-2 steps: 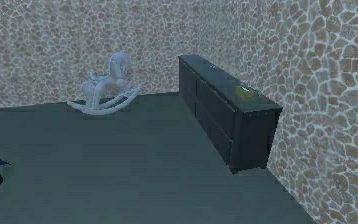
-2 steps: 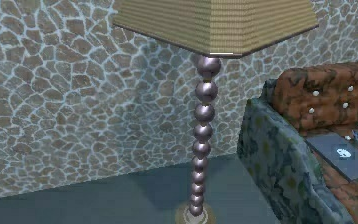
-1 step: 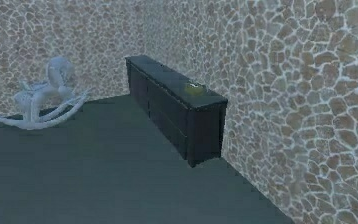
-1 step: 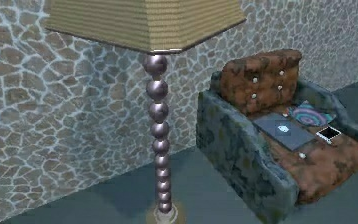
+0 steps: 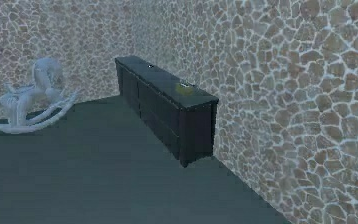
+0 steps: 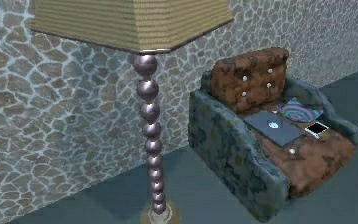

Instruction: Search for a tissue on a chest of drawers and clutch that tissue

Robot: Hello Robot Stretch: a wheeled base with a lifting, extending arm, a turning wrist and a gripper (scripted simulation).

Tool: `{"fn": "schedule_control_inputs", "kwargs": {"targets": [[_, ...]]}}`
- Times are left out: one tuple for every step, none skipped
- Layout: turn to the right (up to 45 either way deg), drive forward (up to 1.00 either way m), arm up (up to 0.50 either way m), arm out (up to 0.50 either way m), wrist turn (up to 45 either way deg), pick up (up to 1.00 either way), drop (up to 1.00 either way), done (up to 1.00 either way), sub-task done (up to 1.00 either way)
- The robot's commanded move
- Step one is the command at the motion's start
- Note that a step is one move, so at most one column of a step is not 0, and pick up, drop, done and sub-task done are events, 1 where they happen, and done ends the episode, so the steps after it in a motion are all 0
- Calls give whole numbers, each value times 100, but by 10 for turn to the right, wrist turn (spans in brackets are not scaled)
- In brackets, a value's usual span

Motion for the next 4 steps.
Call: {"fn": "schedule_control_inputs", "kwargs": {"targets": [[-450, 0, 0, 0, 0, 0, 0, 0, 0], [0, 5, 0, 0, 0, 0, 0, 0, 0], [450, 0, 0, 0, 0, 0, 0, 0, 0], [30, 0, 0, 0, 0, 0, 0, 0, 0]]}}
